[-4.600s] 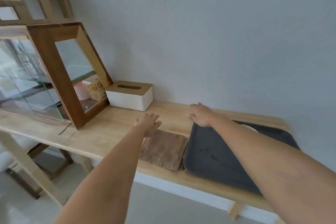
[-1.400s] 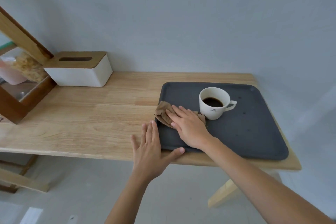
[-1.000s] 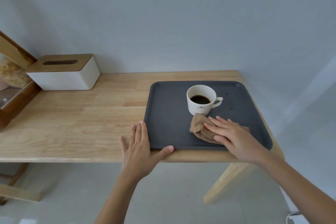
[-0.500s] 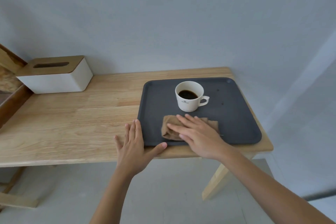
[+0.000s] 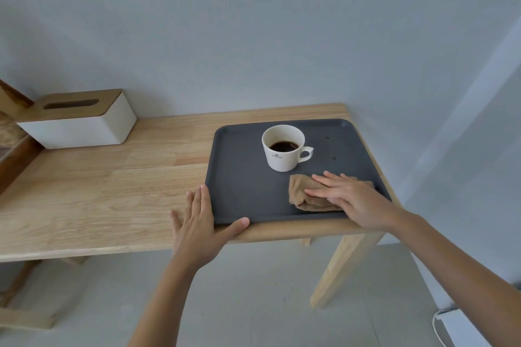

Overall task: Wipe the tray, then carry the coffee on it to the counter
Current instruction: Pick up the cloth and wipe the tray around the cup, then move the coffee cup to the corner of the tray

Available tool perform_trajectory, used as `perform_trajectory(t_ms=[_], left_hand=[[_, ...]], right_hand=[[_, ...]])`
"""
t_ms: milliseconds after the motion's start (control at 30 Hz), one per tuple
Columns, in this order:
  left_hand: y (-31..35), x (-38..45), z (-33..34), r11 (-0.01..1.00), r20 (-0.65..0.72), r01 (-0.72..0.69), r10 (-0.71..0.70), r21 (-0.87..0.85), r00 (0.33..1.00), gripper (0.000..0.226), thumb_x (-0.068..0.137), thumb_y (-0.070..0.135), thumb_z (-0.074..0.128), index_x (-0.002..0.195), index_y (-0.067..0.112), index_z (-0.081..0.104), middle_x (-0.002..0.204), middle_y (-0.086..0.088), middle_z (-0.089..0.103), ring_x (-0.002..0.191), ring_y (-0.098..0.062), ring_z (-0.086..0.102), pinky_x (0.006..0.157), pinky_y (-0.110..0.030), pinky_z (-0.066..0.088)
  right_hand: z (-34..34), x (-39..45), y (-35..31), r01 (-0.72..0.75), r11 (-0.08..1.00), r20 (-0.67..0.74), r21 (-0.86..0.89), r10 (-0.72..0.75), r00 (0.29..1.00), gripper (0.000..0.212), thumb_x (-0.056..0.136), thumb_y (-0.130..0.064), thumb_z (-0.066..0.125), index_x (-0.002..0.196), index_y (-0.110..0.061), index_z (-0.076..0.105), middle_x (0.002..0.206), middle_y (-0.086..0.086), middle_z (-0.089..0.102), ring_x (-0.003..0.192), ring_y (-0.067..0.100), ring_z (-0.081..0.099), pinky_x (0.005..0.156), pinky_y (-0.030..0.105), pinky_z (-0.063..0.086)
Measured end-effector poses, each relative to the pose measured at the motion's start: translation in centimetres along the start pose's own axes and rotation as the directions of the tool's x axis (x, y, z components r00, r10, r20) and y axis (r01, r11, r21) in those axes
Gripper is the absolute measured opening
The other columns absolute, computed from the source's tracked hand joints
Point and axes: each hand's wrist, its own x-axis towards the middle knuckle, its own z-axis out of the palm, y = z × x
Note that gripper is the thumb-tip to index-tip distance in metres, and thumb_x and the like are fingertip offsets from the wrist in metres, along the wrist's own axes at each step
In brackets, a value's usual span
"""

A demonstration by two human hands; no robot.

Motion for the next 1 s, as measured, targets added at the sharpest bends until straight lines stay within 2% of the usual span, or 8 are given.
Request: perform_trajectory(t_ms=[200,267,333,433,500,567,800,1000], left_hand=[[0.3,0.1,-0.7,1.0,0.086,0.031,-0.031,-0.002,0.996,0.126,0.059,0.093,0.029,0.149,0.019,-0.018,0.161,0.002,-0.017,0.146,-0.018,-0.022,0.115,-0.059,-0.012],[1.1,0.5,-1.6,0.998,0.125,0.06,-0.058,-0.006,0.99,0.128,0.059,0.092,0.033,0.149,0.018,-0.019,0.158,-0.003,-0.026,0.143,-0.021,-0.03,0.111,-0.06,-0.017],[2.8,1.4,-2.6,0.999,0.036,0.023,-0.021,-0.044,0.999,0.121,0.067,0.086,0.04,0.15,0.018,-0.014,0.158,-0.005,-0.026,0.143,-0.021,-0.031,0.109,-0.059,-0.019],[6.6,3.2,-3.3,0.952,-0.064,-0.097,0.082,-0.291,0.995,0.099,0.084,0.063,0.052,0.152,0.019,-0.004,0.162,0.002,-0.008,0.148,-0.015,-0.013,0.117,-0.05,-0.008],[8.8,4.5,-2.4,0.845,-0.005,-0.098,0.112,-0.526,0.994,0.089,0.088,0.046,0.058,0.153,0.02,0.004,0.162,0.005,0.007,0.149,-0.012,0.005,0.121,-0.04,0.009],[10.2,5.7,-1.0,0.774,0.015,-0.083,0.118,-0.628,0.993,0.084,0.088,0.036,0.062,0.152,0.02,0.01,0.16,0.004,0.018,0.147,-0.013,0.018,0.119,-0.038,0.02],[11.9,7.2,1.3,0.697,-0.127,-0.108,0.025,-0.709,0.992,0.066,0.088,0.029,0.064,0.146,0.019,0.034,0.142,0.0,0.051,0.13,-0.015,0.048,0.108,-0.037,0.041],[9.4,8.9,0.2,0.706,-0.239,-0.178,0.012,-0.685,0.971,0.051,0.089,0.022,0.063,0.138,0.018,0.047,0.129,0.003,0.061,0.117,-0.01,0.058,0.093,-0.018,0.044]], right_hand=[[-2.0,-0.9,1.3,-0.064,0.993,0.029,0.095,0.061,0.998,0.042,0.098,-0.012,0.046,0.126,-0.042,0.056,0.149,-0.013,0.039,0.142,0.002,0.025,0.118,0.03,0.02],[-2.7,-0.3,0.9,-0.085,0.983,-0.046,0.164,0.094,0.995,0.033,0.095,-0.017,0.053,0.118,-0.039,0.063,0.141,-0.01,0.053,0.135,0.003,0.039,0.111,0.026,0.03],[-3.3,0.7,0.3,-0.085,0.965,-0.212,0.249,0.14,0.967,0.027,0.095,-0.021,0.053,0.116,-0.035,0.063,0.131,-0.012,0.06,0.127,0.005,0.049,0.105,0.027,0.039],[-3.3,3.0,-0.7,-0.083,0.905,-0.333,0.418,0.238,0.912,0.035,0.098,-0.016,0.046,0.131,-0.024,0.054,0.138,-0.005,0.055,0.13,0.011,0.047,0.105,0.025,0.038],[-3.0,4.6,-1.0,-0.112,0.85,-0.275,0.515,0.288,0.917,0.041,0.1,-0.015,0.04,0.141,-0.021,0.043,0.146,-0.001,0.046,0.135,0.013,0.041,0.107,0.026,0.034],[-2.6,6.2,-0.8,-0.139,0.794,-0.203,0.592,0.314,0.927,0.043,0.101,-0.017,0.036,0.144,-0.023,0.037,0.151,-0.001,0.039,0.138,0.016,0.037,0.114,0.037,0.032],[-1.6,9.2,-0.2,-0.069,0.68,-0.161,0.73,0.269,0.95,0.038,0.101,-0.019,0.036,0.134,-0.026,0.052,0.132,-0.005,0.058,0.123,0.015,0.052,0.106,0.044,0.044],[-1.2,11.9,-2.1,-0.034,0.641,-0.154,0.766,0.234,0.96,0.04,0.1,-0.016,0.034,0.122,-0.034,0.061,0.127,-0.004,0.062,0.121,0.017,0.053,0.106,0.046,0.043]])
